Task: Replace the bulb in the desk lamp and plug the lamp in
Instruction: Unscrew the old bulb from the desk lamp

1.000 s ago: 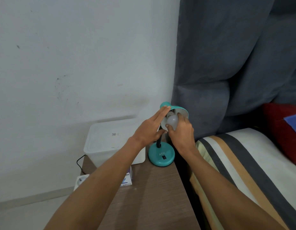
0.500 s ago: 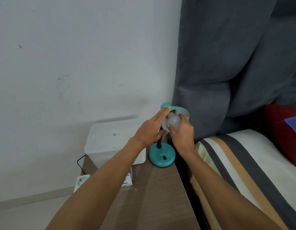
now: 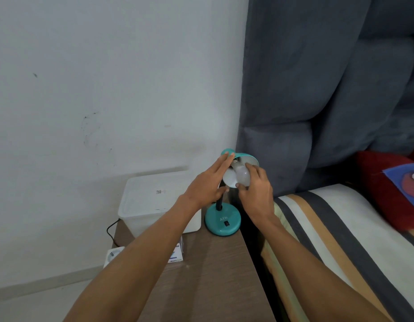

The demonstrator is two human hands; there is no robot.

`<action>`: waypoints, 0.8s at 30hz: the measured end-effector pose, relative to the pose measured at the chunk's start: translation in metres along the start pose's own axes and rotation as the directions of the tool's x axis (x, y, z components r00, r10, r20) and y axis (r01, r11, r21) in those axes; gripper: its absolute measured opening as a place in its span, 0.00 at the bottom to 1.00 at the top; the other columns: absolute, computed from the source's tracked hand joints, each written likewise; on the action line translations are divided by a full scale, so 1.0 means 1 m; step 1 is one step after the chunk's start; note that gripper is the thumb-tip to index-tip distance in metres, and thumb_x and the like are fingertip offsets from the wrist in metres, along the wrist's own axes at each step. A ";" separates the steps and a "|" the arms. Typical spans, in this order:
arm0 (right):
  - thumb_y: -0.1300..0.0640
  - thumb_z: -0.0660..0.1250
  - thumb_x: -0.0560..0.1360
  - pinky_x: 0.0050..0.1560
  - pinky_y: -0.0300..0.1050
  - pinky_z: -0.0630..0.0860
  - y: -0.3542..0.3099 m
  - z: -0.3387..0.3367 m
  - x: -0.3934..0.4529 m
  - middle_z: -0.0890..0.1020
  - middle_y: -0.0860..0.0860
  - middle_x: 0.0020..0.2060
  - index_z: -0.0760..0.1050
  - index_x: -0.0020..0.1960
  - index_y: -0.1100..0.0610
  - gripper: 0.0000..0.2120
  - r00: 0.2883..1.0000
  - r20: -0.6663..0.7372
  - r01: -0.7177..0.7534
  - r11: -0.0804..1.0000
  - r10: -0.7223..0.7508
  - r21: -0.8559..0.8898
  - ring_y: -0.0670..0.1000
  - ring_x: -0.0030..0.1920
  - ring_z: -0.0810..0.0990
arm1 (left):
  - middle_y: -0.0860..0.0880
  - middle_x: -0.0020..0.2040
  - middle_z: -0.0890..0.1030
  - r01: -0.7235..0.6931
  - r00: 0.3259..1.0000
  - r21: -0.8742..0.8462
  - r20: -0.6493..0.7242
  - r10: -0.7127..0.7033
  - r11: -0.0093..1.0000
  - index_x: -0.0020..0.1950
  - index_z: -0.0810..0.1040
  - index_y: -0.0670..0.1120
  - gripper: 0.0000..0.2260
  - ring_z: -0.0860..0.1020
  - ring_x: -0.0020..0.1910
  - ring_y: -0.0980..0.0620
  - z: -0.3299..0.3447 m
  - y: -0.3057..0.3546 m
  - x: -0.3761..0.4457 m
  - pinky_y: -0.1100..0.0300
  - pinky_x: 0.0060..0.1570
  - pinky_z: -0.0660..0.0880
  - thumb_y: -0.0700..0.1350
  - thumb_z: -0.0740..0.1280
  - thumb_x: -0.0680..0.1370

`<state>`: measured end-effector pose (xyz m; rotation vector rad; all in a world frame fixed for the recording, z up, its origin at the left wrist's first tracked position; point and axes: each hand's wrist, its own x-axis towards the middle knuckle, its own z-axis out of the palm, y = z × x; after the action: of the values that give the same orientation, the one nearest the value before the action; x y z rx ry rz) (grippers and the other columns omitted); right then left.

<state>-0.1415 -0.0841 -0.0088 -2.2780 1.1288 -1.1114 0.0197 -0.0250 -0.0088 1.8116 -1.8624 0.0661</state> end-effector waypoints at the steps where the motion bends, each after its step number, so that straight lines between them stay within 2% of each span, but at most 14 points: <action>1: 0.63 0.75 0.70 0.58 0.55 0.76 -0.001 -0.003 -0.003 0.75 0.58 0.65 0.71 0.70 0.60 0.30 1.000 -0.008 0.007 1.000 -0.007 -0.008 0.60 0.61 0.77 | 0.50 0.85 0.48 0.008 1.000 0.014 0.014 -0.008 1.000 0.84 0.44 0.53 0.48 0.65 0.79 0.44 -0.003 0.002 -0.003 0.47 0.60 0.80 0.43 0.75 0.76; 4: 0.61 0.76 0.69 0.60 0.53 0.75 -0.005 -0.014 -0.016 0.77 0.57 0.64 0.71 0.69 0.61 0.30 0.999 -0.030 0.034 0.998 -0.036 -0.051 0.59 0.65 0.73 | 0.51 0.85 0.45 0.069 0.997 0.008 0.024 -0.069 0.998 0.84 0.43 0.51 0.48 0.49 0.83 0.50 -0.009 0.008 -0.021 0.48 0.69 0.74 0.48 0.75 0.77; 6: 0.61 0.76 0.68 0.59 0.52 0.75 -0.005 -0.018 -0.026 0.78 0.57 0.63 0.72 0.68 0.61 0.30 0.998 -0.041 0.053 0.995 -0.057 -0.079 0.59 0.64 0.73 | 0.51 0.85 0.48 0.131 0.991 -0.016 -0.002 -0.131 0.991 0.85 0.45 0.50 0.46 0.47 0.83 0.53 -0.011 0.009 -0.040 0.50 0.73 0.67 0.53 0.74 0.77; 9: 0.61 0.76 0.67 0.56 0.49 0.75 -0.009 -0.022 -0.042 0.80 0.56 0.60 0.74 0.66 0.61 0.28 0.997 -0.035 0.071 0.994 -0.074 -0.083 0.60 0.59 0.77 | 0.50 0.84 0.54 0.216 0.974 -0.039 -0.060 -0.218 0.976 0.84 0.51 0.49 0.43 0.49 0.83 0.53 -0.011 0.006 -0.077 0.51 0.75 0.64 0.55 0.73 0.78; 12: 0.60 0.76 0.68 0.55 0.49 0.75 -0.020 -0.021 -0.061 0.80 0.56 0.59 0.74 0.65 0.61 0.27 0.998 -0.026 0.062 0.996 -0.064 -0.066 0.59 0.57 0.78 | 0.47 0.82 0.61 0.303 0.941 -0.076 -0.136 -0.311 0.950 0.83 0.57 0.47 0.40 0.53 0.83 0.49 -0.009 0.003 -0.118 0.50 0.78 0.61 0.54 0.74 0.78; 17: 0.59 0.74 0.69 0.55 0.50 0.76 -0.033 -0.001 -0.094 0.76 0.55 0.62 0.72 0.68 0.59 0.28 0.996 0.085 -0.009 0.999 0.013 -0.054 0.57 0.57 0.78 | 0.43 0.79 0.67 0.430 0.846 -0.149 -0.278 -0.455 0.891 0.80 0.65 0.44 0.37 0.61 0.80 0.44 0.002 -0.007 -0.182 0.49 0.77 0.63 0.52 0.76 0.76; 20: 0.58 0.74 0.70 0.55 0.50 0.76 -0.033 0.020 -0.116 0.75 0.56 0.63 0.72 0.69 0.58 0.28 0.980 0.193 -0.027 0.995 0.045 -0.095 0.57 0.57 0.79 | 0.43 0.76 0.69 0.506 0.777 -0.255 -0.279 -0.564 0.824 0.79 0.66 0.45 0.39 0.66 0.76 0.44 0.017 -0.011 -0.212 0.51 0.74 0.66 0.53 0.79 0.73; 24: 0.53 0.74 0.72 0.59 0.49 0.76 -0.027 0.051 -0.141 0.79 0.55 0.62 0.73 0.68 0.57 0.26 0.954 0.286 -0.041 0.986 0.088 -0.164 0.54 0.59 0.78 | 0.45 0.73 0.71 0.545 0.740 -0.363 -0.215 -0.638 0.755 0.77 0.67 0.46 0.42 0.71 0.71 0.47 0.037 -0.022 -0.235 0.57 0.69 0.69 0.54 0.81 0.69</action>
<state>-0.1400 0.0423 -0.0937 -2.4044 1.1938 -0.6507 0.0173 0.1730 -0.1425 1.9650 -0.9351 -0.1194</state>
